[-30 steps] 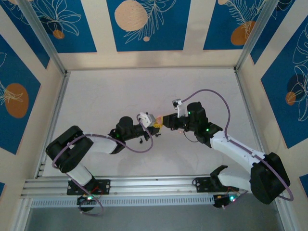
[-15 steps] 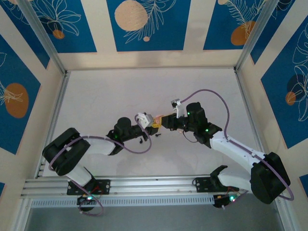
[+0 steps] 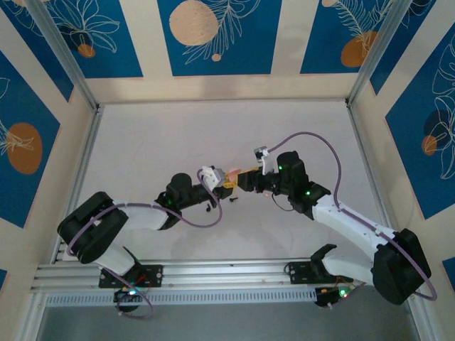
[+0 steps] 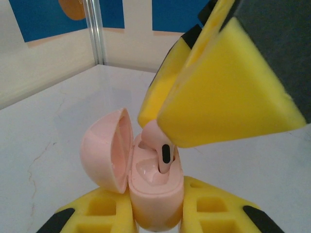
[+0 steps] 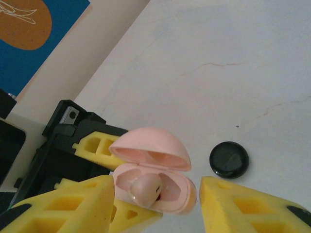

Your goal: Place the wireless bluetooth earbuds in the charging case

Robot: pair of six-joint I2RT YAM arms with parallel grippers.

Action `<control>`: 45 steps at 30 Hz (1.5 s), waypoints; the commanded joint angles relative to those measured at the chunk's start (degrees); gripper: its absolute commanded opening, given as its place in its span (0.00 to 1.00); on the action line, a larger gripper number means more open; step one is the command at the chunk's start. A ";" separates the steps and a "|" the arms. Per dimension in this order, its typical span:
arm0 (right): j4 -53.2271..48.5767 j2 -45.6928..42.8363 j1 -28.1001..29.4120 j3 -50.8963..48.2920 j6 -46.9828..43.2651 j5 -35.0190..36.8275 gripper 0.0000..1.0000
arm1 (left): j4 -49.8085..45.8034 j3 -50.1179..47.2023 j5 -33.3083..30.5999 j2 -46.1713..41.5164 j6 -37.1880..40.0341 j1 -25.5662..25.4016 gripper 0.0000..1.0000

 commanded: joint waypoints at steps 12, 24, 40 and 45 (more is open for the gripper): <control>-31.01 1.25 -4.38 16.72 5.28 -11.79 0.39 | -6.82 -1.76 -0.66 -6.14 10.88 -0.74 0.19; -23.80 3.80 -5.24 12.91 11.60 -18.70 0.27 | -10.69 -1.83 -1.36 -8.63 13.23 -0.85 0.19; -21.94 7.26 -5.00 13.06 11.38 -20.17 0.22 | -11.08 -1.81 -1.55 -9.64 12.80 -0.82 0.19; -21.63 7.93 -5.00 13.02 11.26 -20.72 0.20 | -11.13 -1.77 -1.63 -10.01 12.74 -0.79 0.19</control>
